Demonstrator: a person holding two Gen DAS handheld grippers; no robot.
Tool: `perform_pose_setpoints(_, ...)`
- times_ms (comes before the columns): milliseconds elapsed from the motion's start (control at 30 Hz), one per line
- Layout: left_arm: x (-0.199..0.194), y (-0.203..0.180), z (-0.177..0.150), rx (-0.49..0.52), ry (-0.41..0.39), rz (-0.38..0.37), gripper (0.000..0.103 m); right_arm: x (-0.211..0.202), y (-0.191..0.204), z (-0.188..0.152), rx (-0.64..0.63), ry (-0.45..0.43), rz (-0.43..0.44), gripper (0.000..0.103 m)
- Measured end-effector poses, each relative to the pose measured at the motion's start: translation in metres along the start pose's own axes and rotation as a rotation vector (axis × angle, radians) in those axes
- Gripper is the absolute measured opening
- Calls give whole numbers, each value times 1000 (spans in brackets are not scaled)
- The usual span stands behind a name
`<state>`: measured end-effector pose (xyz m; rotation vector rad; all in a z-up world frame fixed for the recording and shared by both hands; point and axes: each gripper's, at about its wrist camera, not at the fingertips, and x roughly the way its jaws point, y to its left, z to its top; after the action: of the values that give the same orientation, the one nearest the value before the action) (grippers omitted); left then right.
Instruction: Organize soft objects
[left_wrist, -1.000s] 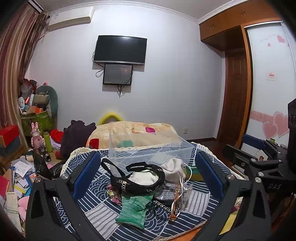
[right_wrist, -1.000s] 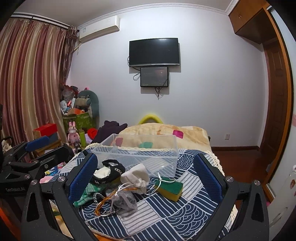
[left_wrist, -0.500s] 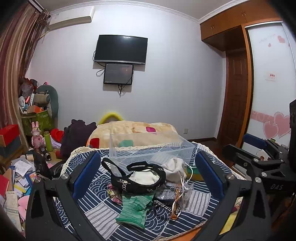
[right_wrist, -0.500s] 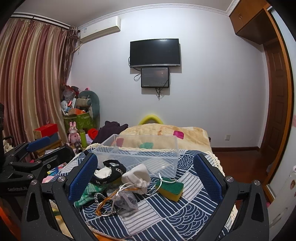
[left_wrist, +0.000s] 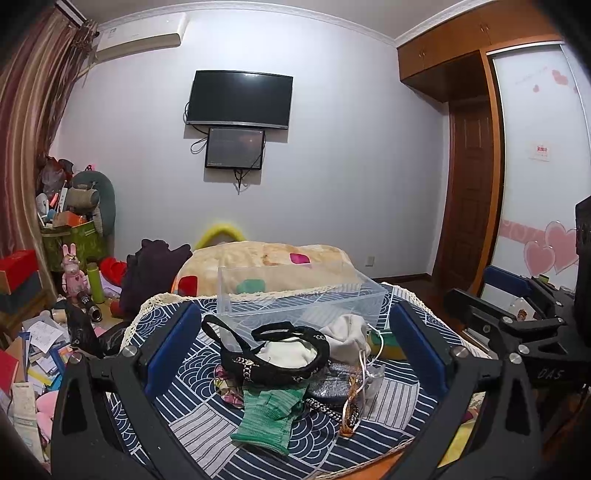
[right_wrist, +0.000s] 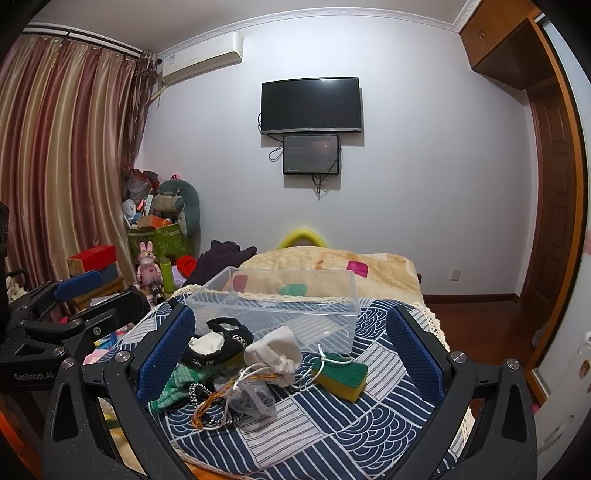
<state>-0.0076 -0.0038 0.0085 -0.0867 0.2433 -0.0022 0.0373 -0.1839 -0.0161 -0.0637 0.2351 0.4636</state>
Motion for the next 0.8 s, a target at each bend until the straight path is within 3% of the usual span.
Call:
perform_pose_setpoints(433,13,4,-7,-17,41,-20,103,12,-3,-8,9,17,20,103)
perform_pose_setpoints(500,16,7,-10,-24,49,-18,97,16,-5,-11,12,21,23,103)
perform_pose_setpoints(567,21,9,-12,-30,64,-22,85,18,-6,-12,17,24,23,103)
perform_pose_setpoints(800,42,19,-21,-56,135,-16,78,27,-16,-18,25,48,2,91)
